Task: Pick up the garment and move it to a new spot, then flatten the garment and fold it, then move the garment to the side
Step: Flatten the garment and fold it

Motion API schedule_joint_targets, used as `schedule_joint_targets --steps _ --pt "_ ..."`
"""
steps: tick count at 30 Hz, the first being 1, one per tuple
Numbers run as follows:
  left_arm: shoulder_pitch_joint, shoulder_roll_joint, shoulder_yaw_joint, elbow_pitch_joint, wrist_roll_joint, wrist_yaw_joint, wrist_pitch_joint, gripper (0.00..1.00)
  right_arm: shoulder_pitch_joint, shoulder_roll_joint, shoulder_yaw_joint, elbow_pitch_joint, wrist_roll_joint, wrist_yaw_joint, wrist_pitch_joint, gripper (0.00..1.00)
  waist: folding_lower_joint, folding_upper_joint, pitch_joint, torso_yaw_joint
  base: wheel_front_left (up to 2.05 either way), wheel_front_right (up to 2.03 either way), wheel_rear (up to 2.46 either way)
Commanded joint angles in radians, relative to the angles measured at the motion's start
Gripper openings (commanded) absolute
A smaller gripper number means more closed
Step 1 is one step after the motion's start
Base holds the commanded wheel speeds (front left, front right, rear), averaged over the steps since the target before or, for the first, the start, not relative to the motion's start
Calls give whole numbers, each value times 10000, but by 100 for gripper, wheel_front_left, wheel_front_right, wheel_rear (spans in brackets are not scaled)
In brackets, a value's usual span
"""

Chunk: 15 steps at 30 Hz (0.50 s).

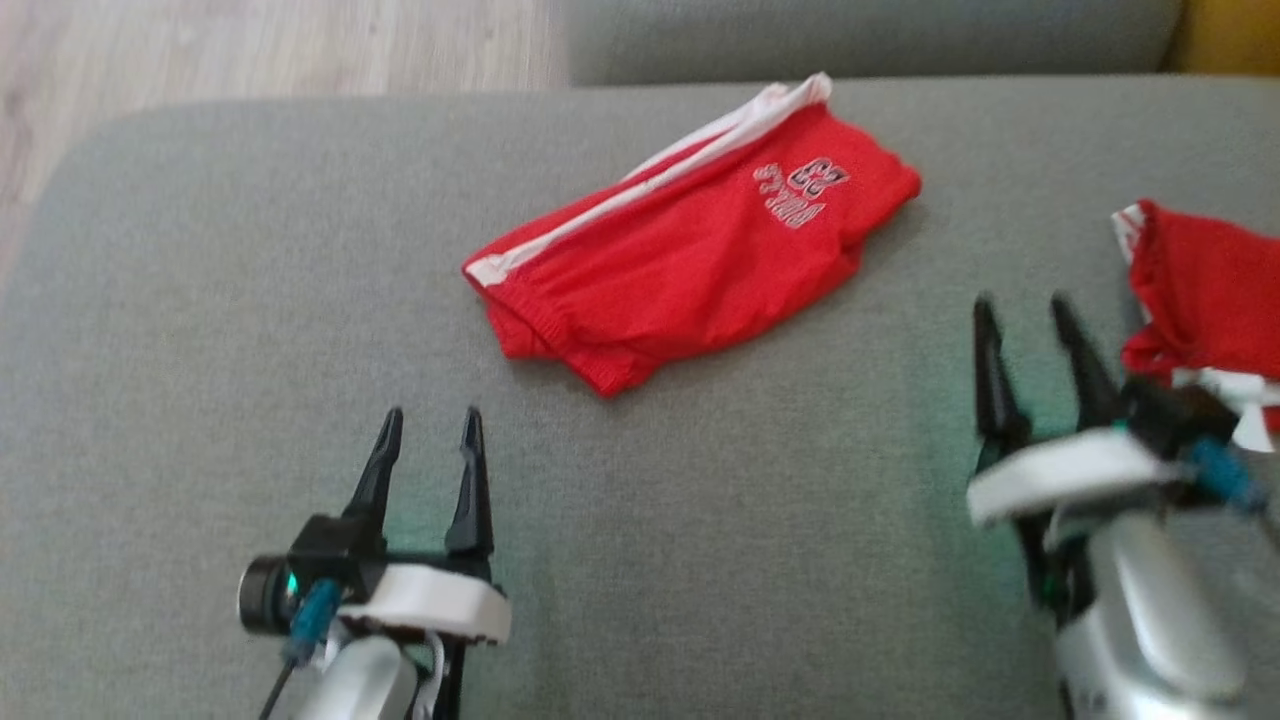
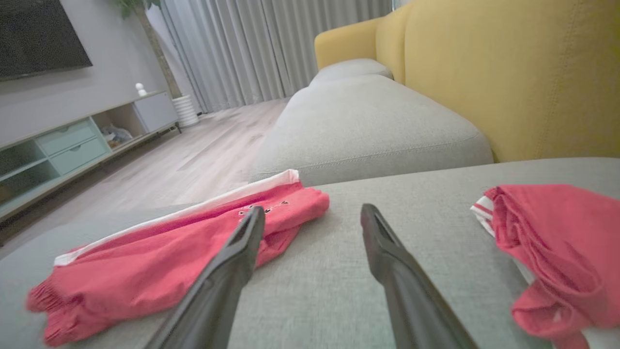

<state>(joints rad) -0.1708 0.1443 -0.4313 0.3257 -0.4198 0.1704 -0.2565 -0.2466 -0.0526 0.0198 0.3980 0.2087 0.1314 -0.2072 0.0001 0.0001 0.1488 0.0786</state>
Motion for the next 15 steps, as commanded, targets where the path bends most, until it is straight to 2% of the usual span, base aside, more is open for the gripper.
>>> schedule_joint_targets --steps 1,6,15 --pt "-580 29 422 -229 86 -63 -53 100 -730 22 113 -274 -91 -7 81 100 -1 -1 376 154 0 0 0" --pt "-1090 -191 498 -52 339 -297 -53 100 -2328 23 -608 462 -549 -7 1089 100 -1 -1 1208 543 0 0 0" --pt "-1625 -586 547 236 790 -628 -53 100 -4653 16 -1732 2867 -681 -7 2427 100 -1 -1 2084 1322 0 0 0"
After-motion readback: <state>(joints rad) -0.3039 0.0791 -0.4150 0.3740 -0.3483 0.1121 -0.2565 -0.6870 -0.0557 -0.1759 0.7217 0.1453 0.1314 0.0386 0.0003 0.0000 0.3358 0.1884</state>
